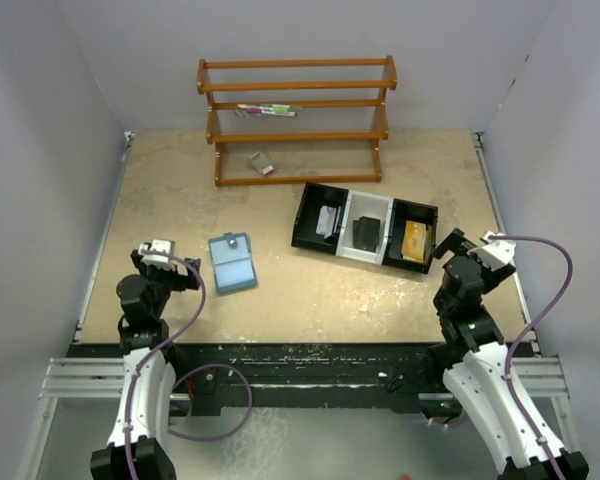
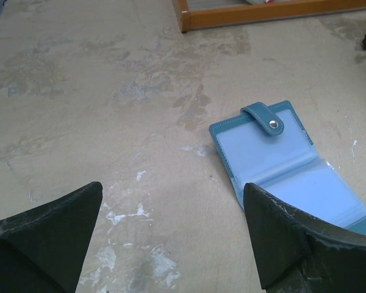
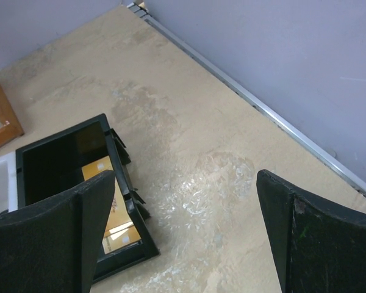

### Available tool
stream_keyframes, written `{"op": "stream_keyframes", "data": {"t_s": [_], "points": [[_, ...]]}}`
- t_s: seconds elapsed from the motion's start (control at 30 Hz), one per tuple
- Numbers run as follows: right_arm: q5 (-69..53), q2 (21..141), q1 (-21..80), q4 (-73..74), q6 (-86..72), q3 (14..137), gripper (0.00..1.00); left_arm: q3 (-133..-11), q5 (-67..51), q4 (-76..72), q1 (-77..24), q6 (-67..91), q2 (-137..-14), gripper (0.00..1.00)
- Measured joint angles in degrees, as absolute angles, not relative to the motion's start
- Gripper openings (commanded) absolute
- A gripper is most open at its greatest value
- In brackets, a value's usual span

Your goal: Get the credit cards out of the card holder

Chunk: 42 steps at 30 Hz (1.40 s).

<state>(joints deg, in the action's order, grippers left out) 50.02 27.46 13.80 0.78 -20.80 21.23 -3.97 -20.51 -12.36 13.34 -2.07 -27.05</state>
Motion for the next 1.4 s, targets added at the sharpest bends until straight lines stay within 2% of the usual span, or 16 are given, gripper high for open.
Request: {"op": "stream_keyframes", "data": {"t_s": [0.27,0.5,0.67,0.77,0.87,1.03,1.2,1.3,1.4], "points": [[49.82,27.38,13.80,-5.26,-18.37,14.13,1.00,-2.74,-19.22,-11.88,12.82,-2.04,-25.47,0.99],[44.88,26.41,13.80,-13.56,-13.78,8.29,1.00,-2.63,-19.20,-11.25,12.71,-2.04,-23.24,0.99],[41.76,32.73,13.82,-20.36,-10.02,7.60,1.00,-2.61,-18.76,-11.00,12.71,-1.98,-23.59,0.99],[39.27,34.06,13.93,-21.78,-8.25,7.57,1.00,-2.02,-17.04,-9.37,12.71,-1.04,-19.49,0.99],[37.76,30.13,13.98,-21.91,-7.01,6.79,1.00,-1.48,-14.79,-7.07,12.69,0.01,-13.91,0.99],[30.72,14.35,13.98,-21.96,-3.99,2.09,1.00,-1.43,-11.70,-4.95,12.69,1.32,-11.16,0.99],[25.71,17.43,13.98,-22.02,-3.11,1.43,1.00,-1.39,-12.14,-7.07,12.69,1.30,-18.87,0.99],[24.29,12.93,14.02,-18.96,-2.52,0.82,1.00,-1.39,-14.59,-9.17,12.62,0.45,-25.74,0.99],[21.91,10.39,14.02,-19.22,-1.26,0.82,1.00,-1.39,-16.23,-9.37,12.36,-0.10,-27.51,0.99]]}}
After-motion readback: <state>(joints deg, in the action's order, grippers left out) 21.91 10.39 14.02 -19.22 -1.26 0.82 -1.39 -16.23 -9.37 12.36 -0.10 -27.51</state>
